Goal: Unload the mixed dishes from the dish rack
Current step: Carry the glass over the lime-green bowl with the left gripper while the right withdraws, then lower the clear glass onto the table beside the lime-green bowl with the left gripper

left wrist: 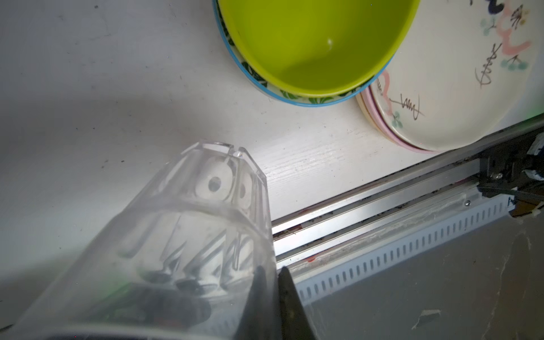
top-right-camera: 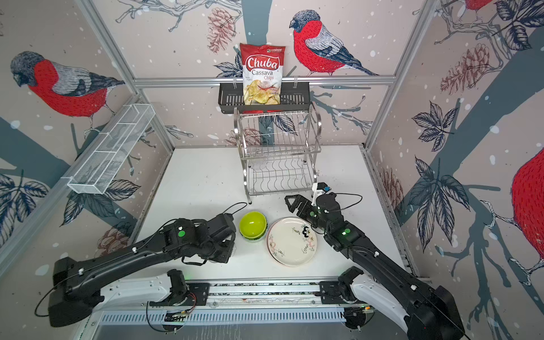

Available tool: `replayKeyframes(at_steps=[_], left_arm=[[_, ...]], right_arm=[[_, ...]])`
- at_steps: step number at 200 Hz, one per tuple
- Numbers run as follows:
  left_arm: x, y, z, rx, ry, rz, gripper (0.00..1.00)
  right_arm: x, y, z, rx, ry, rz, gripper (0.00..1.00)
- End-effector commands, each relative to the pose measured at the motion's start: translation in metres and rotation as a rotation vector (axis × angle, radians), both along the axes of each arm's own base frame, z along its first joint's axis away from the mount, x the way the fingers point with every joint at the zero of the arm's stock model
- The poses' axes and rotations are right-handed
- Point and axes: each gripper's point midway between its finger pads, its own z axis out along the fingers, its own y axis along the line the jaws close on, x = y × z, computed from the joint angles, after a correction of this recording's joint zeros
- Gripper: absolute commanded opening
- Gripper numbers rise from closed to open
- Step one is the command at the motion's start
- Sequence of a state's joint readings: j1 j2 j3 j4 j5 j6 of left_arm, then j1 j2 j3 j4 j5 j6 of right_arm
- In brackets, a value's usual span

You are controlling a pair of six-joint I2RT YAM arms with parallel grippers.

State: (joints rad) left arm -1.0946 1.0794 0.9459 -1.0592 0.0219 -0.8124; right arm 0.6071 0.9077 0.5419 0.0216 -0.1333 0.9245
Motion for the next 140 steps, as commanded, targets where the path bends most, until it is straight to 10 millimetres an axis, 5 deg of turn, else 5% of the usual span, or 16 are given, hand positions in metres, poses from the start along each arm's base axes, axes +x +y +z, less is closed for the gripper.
replayKeyframes(at_steps=[1, 53, 140], left_arm=[[-0.006, -0.019, -0.004, -0.03, 0.033, -0.044, 0.0], [-0.024, -0.046, -0.044, 0.11, 0.135, -0.204, 0.0], [0.001, -0.103, -0.046, 0.129, 0.08, -0.374, 0.0]], right_arm=[[0.003, 0.005, 0.005, 0.007, -0.03, 0.024, 0.99], [0.007, 0.015, -0.009, -0.012, 0.023, 0.077, 0.99], [0.012, 0.018, -0.025, -0.02, 0.079, 0.095, 0.99]])
